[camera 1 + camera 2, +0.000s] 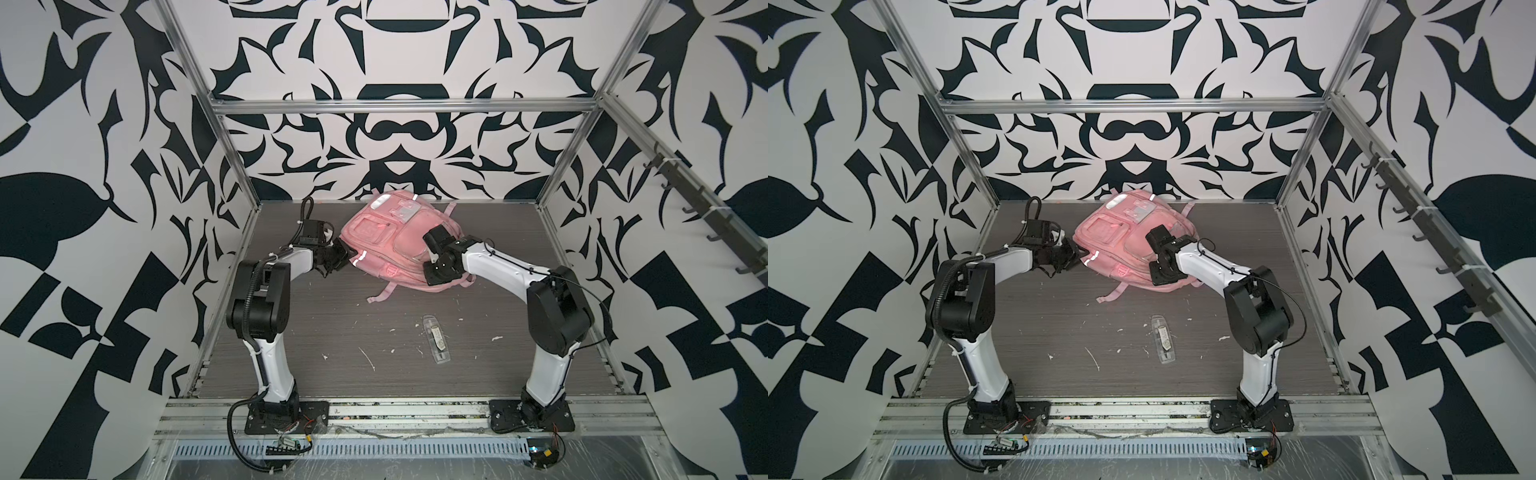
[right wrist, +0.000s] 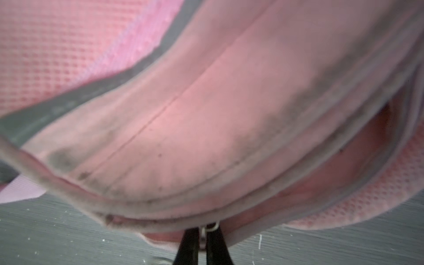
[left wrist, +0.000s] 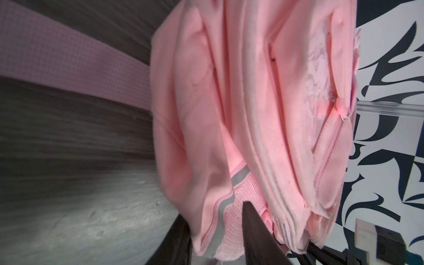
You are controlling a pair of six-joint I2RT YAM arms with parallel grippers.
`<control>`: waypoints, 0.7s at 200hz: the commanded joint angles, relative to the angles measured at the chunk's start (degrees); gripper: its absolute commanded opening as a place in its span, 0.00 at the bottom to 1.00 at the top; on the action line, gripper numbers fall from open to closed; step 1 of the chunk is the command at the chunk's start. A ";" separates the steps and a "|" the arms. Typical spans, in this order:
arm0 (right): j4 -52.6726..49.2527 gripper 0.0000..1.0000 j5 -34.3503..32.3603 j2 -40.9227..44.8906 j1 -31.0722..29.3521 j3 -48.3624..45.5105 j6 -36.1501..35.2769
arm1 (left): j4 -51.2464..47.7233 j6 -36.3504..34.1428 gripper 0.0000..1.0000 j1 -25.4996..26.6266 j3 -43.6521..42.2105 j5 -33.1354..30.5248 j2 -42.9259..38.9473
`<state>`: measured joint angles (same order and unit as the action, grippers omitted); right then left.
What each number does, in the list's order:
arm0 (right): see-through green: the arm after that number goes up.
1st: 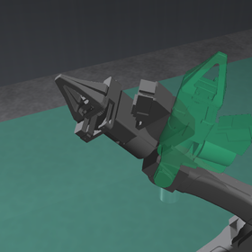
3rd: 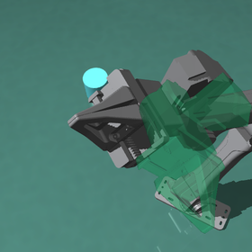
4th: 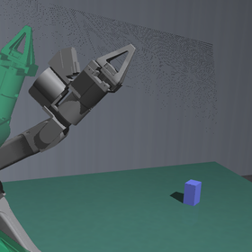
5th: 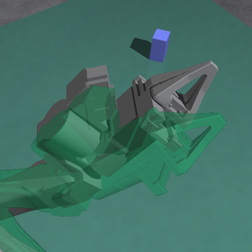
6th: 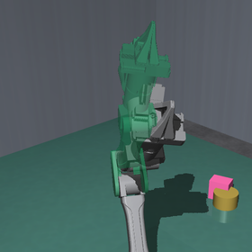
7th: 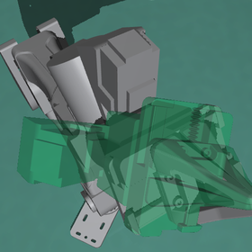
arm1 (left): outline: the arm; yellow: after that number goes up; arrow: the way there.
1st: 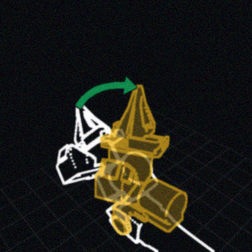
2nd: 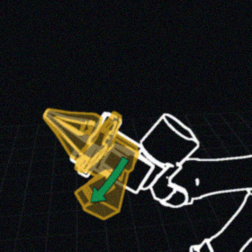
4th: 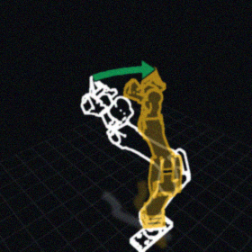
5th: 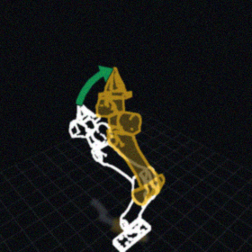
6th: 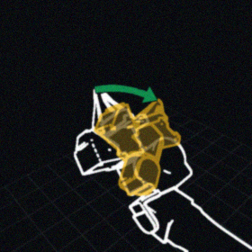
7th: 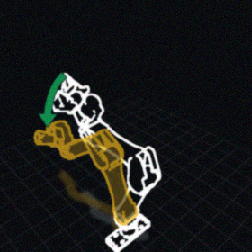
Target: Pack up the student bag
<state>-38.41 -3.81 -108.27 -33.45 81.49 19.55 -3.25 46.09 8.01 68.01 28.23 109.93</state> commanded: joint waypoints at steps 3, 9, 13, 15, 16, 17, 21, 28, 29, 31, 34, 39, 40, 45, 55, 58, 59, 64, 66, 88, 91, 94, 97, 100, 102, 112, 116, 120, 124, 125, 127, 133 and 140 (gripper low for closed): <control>1.04 0.00 1.57 -0.60 -3.17 4.36 1.11 | -0.45 -0.04 0.42 0.51 -1.81 0.28 -3.58; 1.14 0.00 1.78 -1.15 -4.01 4.84 1.19 | -0.45 -0.38 0.43 0.73 -2.80 0.00 -4.86; 1.15 0.00 1.66 -1.50 -4.59 5.20 1.19 | -0.45 -0.54 0.43 0.89 -3.49 0.15 -5.66; 1.15 0.00 1.69 -1.68 -4.78 5.42 1.19 | -0.47 -0.66 0.43 0.94 -3.82 0.25 -5.97; 1.15 0.00 1.70 -1.77 -4.91 5.47 1.19 | -0.46 -0.74 0.43 0.99 -3.97 0.29 -6.14; 1.15 0.00 1.70 -1.86 -4.98 5.58 1.19 | -0.45 -0.83 0.43 1.10 -4.08 0.36 -6.35; 1.14 0.00 1.75 -2.25 -5.50 5.96 1.19 | -0.45 -1.17 0.43 1.32 -4.55 0.53 -7.08; 1.06 0.00 1.96 -2.96 -6.41 6.70 1.13 | -0.46 -1.88 0.44 1.93 -5.30 0.73 -8.22; 1.06 0.00 1.96 -3.02 -6.52 6.81 1.12 | -0.50 -1.92 0.44 2.06 -5.45 0.80 -8.36; 0.97 0.00 1.97 -3.14 -6.75 7.01 1.11 | -0.59 -2.06 0.43 2.26 -5.74 0.87 -8.62; 0.97 0.00 1.90 -3.44 -7.02 7.32 1.04 | -0.66 -2.20 0.44 2.58 -6.08 1.01 -9.05; 0.89 0.00 1.88 -3.93 -7.57 7.78 0.97 | -0.63 -2.31 0.44 3.06 -6.59 1.25 -9.63; 0.93 0.00 1.88 -4.00 -7.67 7.88 0.99 | -0.63 -2.32 0.44 3.15 -6.71 1.28 -9.72; 0.89 0.00 2.00 -4.32 -8.03 8.29 0.91 | -0.67 -2.40 0.44 3.77 -7.14 1.48 -10.18; 0.88 0.00 2.59 -5.03 -8.61 9.28 1.02 | -0.56 -2.64 0.44 5.05 -7.74 1.81 -10.57; 0.97 0.00 2.78 -5.14 -8.71 9.53 1.02 | -0.52 -2.75 0.44 5.48 -7.85 1.97 -10.56; 0.97 0.00 2.86 -5.22 -8.77 9.63 1.02 | -0.48 -2.75 0.44 5.59 -7.87 1.99 -10.59; 1.04 0.00 3.29 -5.56 -8.95 10.04 1.14 | -0.25 -2.76 0.44 6.26 -8.02 2.36 -10.47; 1.10 0.00 3.42 -5.62 -9.03 10.25 1.22 | -0.02 -2.76 0.44 6.50 -7.99 2.47 -10.36; 1.50 0.00 5.36 -6.67 -9.48 12.39 1.83 | 1.59 -1.87 0.44 8.99 -8.12 3.48 -9.16; 1.57 0.00 5.55 -6.85 -9.52 12.66 1.81 | 1.84 -1.73 0.44 9.23 -8.12 3.59 -9.01; 1.58 0.00 5.71 -6.93 -9.61 12.96 1.91 | 2.05 -1.56 0.44 9.50 -8.12 3.65 -8.82; 1.59 0.00 5.86 -7.05 -9.70 13.20 1.97 | 2.22 -1.42 0.44 9.72 -8.08 3.67 -8.66; 1.59 0.00 6.03 -7.17 -9.75 13.47 2.09 | 2.33 -1.29 0.44 9.88 -8.07 3.80 -8.56; 1.59 0.00 6.12 -7.25 -9.71 13.59 2.08 | 2.36 -1.27 0.43 10.00 -7.98 3.79 -8.41; 1.59 0.00 6.23 -7.53 -9.84 14.27 2.27 | 2.37 -1.09 0.43 10.35 -7.87 3.78 -7.95; 1.53 0.00 6.35 -7.57 -9.92 14.38 2.35 | 2.36 -0.96 0.43 10.33 -7.85 3.80 -7.77; 1.62 0.00 6.41 -7.59 -9.96 14.56 2.42 | 2.37 -0.84 0.42 10.36 -7.89 3.73 -7.64; 1.66 0.00 6.53 -7.66 -9.97 14.70 2.44 | 2.37 -0.74 0.42 10.35 -7.90 3.73 -7.47; 1.67 0.00 6.53 -7.66 -9.97 14.68 2.48 | 2.32 -0.74 0.42 10.36 -7.94 3.71 -7.46; 1.67 0.00 6.58 -7.68 -9.97 14.73 2.55 | 2.36 -0.78 0.42 10.36 -7.97 3.75 -7.39; 1.62 0.00 6.75 -7.66 -10.05 14.89 2.66 | 2.36 -0.65 0.41 10.30 -8.04 3.60 -7.27; 1.80 0.00 6.92 -7.70 -10.14 15.01 2.75 | 2.36 -0.57 0.40 10.44 -8.07 3.70 -7.10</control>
<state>-38.52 1.80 -117.08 -43.13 93.47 21.30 -1.87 44.91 18.39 60.71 31.11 101.56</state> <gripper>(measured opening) 0.091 0.410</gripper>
